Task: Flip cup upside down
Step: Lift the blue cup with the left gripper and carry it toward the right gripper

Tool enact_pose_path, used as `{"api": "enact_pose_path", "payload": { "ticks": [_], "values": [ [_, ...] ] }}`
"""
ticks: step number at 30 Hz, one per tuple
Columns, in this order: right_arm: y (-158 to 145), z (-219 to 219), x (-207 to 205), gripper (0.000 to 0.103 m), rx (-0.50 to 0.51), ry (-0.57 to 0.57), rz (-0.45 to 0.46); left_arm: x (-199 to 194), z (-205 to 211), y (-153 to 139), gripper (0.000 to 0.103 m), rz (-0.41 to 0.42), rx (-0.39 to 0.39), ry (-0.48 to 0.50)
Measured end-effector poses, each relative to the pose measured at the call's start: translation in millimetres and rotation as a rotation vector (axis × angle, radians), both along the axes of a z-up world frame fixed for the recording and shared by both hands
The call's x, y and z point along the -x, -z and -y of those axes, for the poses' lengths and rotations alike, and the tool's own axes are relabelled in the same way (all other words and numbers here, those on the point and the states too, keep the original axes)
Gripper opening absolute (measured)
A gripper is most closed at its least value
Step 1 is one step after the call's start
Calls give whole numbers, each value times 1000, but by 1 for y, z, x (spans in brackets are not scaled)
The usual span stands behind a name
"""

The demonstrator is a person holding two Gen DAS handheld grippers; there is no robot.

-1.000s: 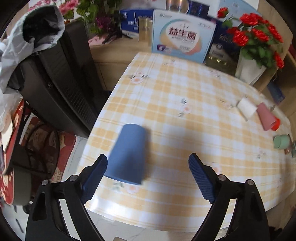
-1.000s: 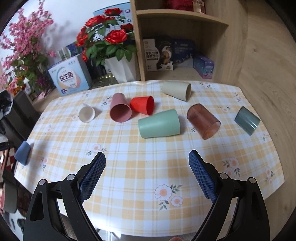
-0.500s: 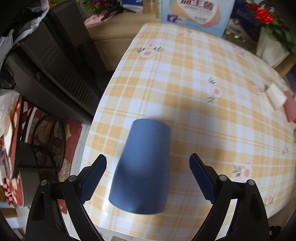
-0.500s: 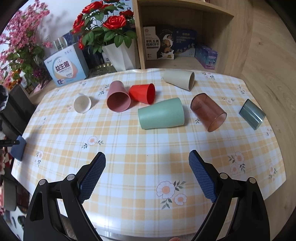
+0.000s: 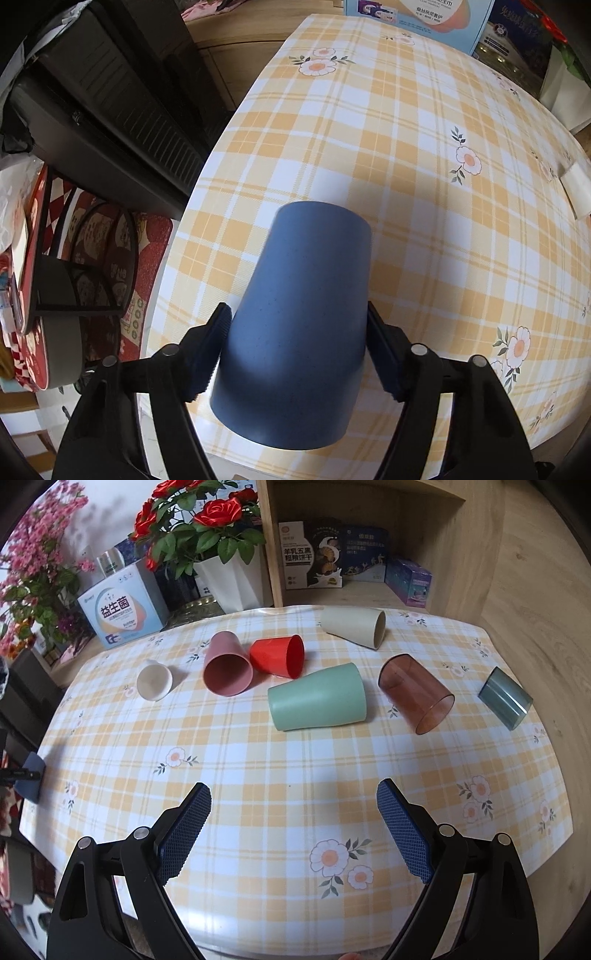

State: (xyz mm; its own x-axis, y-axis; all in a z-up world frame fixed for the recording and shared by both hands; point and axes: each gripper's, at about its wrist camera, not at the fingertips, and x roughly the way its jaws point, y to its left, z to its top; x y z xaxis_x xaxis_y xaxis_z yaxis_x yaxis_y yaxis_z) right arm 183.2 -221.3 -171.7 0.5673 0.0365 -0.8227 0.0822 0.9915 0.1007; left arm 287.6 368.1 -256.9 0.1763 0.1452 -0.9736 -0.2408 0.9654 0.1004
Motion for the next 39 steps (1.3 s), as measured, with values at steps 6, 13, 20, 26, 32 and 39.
{"api": "enact_pose_path", "payload": {
  "ticks": [6, 13, 20, 26, 32, 39],
  "values": [
    [0, 5, 0, 88, -20, 13, 2, 5, 13, -8, 66, 31, -9, 13],
    [0, 11, 1, 88, -48, 20, 6, 12, 48, -31, 66, 83, 67, 15],
    [-2, 40, 5, 88, -75, 86, 27, 26, 163, -53, 66, 134, 174, 170],
    [7, 85, 10, 88, -95, 181, 28, 39, 300, -52, 66, 157, 299, 347],
    [12, 128, 24, 88, -89, 248, 29, 40, 418, -39, 66, 135, 399, 467],
    [16, 174, 35, 88, -93, 330, 30, 37, 515, -22, 66, 92, 453, 531]
  ]
}}
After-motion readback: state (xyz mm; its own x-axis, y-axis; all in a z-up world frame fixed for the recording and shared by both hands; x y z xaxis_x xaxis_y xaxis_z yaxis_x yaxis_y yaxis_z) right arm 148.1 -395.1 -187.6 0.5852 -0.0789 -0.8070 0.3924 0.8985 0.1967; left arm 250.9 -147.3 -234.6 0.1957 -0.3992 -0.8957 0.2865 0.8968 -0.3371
